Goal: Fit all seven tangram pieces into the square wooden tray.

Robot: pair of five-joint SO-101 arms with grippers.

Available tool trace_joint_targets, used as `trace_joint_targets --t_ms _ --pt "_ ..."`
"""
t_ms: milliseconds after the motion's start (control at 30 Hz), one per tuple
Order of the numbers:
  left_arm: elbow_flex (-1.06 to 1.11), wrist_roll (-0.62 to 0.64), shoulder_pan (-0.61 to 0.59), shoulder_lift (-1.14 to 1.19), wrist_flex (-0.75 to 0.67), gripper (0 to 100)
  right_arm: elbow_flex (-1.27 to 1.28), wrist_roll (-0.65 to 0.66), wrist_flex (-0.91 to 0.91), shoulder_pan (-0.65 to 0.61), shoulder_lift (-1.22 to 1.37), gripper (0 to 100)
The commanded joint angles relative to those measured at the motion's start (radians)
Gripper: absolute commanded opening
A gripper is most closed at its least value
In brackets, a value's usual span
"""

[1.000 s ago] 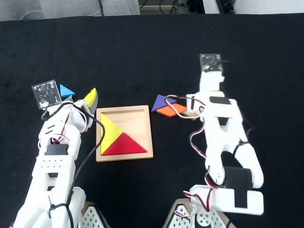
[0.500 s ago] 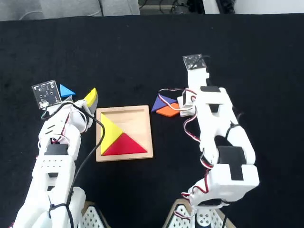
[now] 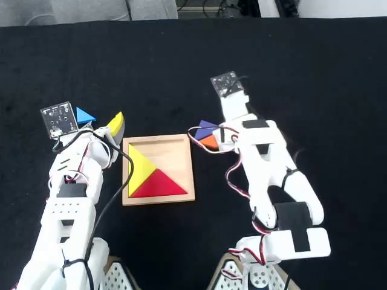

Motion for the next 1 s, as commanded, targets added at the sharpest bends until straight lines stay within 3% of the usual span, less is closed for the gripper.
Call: trace_joint_targets --t_ms 0,267,800,967 --pt "-0.05 0.006 -0.008 -0.014 -0.005 27 -0.012 0.012 -0.044 -0.014 -0.045 15.6" --pt "-0.05 0.006 -0.008 -0.014 -0.005 27 -0.113 0.017 -0.014 -0.014 0.097 15.5" --pt "-0.05 0.006 -0.008 -0.014 -0.005 27 -0.229 0.017 0.387 -0.043 0.13 15.5" --pt "-0.051 0.006 -0.007 -0.014 -0.005 27 -0.277 0.02 0.519 -0.11 0.13 15.5"
